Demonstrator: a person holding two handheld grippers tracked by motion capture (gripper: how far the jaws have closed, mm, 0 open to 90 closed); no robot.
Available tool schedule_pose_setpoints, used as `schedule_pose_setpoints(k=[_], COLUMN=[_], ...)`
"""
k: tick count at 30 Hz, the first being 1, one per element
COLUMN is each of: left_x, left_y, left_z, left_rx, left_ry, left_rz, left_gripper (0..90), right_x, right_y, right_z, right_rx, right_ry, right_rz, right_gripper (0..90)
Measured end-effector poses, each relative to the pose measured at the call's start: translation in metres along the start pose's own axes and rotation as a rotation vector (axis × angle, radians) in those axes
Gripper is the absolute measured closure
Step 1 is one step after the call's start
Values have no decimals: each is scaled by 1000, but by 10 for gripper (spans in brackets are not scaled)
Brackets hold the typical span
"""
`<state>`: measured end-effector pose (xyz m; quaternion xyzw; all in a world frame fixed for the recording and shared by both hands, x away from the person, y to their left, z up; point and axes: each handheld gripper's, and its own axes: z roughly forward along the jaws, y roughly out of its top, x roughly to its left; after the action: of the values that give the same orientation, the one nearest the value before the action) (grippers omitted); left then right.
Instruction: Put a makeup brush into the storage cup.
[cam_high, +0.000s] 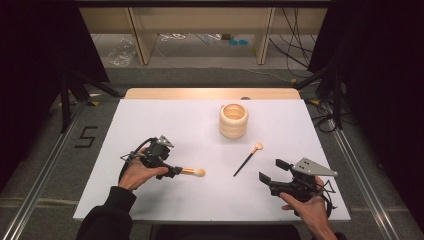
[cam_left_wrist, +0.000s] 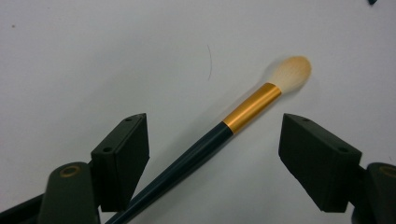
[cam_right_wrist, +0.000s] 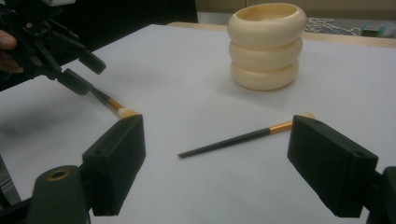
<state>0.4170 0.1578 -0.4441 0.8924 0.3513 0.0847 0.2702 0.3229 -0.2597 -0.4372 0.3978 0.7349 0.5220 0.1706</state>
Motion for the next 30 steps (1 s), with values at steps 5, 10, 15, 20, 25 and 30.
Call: schedule_pose_setpoints(k=[5, 10, 15, 20, 25, 30], left_x=[1, 4, 4, 3, 3, 3], left_y=[2, 2, 3, 7, 7, 8], left_z=[10, 13, 15, 15, 18, 19], left_rx=[80, 94, 142, 181, 190, 215], left_ry=[6, -13, -11, -6, -3, -10], left_rz=[40, 27, 52, 85, 79, 88], left_gripper=[306, 358, 409, 493, 549, 617], right_x=[0, 0, 0, 1, 0, 1], right_y=[0, 0, 0, -1, -1, -1], right_z=[0, 1, 1, 2, 1, 2], right_rx=[2, 4, 6, 11, 11, 8], right_ry=[6, -3, 5, 4, 8, 16], right_rz=[-3, -9, -8, -10, -11, -10], right_gripper=[211, 214, 217, 222, 224, 227])
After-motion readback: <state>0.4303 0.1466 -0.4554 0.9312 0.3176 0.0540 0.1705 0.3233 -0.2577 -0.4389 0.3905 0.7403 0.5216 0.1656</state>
